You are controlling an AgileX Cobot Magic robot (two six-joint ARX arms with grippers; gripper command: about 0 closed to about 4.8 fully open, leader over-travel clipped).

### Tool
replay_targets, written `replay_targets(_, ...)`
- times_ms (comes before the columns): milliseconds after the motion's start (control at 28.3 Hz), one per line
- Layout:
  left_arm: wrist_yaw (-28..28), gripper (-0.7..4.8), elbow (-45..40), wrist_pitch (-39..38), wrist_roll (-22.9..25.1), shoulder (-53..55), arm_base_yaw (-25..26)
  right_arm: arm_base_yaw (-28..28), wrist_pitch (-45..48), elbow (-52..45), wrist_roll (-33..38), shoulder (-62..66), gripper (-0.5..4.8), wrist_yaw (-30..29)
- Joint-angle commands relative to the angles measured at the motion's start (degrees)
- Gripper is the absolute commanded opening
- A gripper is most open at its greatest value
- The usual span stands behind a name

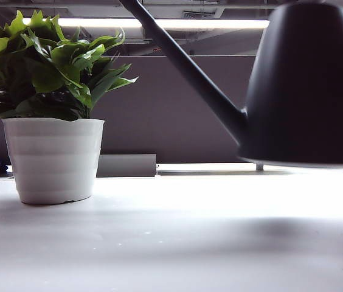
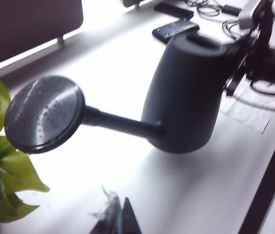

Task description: Pick up the watering can from the table, water the potted plant, and put the can back.

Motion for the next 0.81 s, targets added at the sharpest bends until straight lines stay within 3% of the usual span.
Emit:
replay_targets(35,0.24,-0.06,0.07,2.4,0.0,2.23,0.02,0.07,12.11,-1.01,5.86,3.63,-0.06,0.35)
replay_targets(353,1.68,-0.06,0.07,2.6,-0.02,5.16,0.0,0.07,40.15,-1.03,5.86,27.71,-0.06,0.33)
replay_targets(813,1.79,-0.06,0.07,2.19,-0.02,5.16,0.0,0.07,42.99,-1.03,6.49,33.59,0.13,0.11)
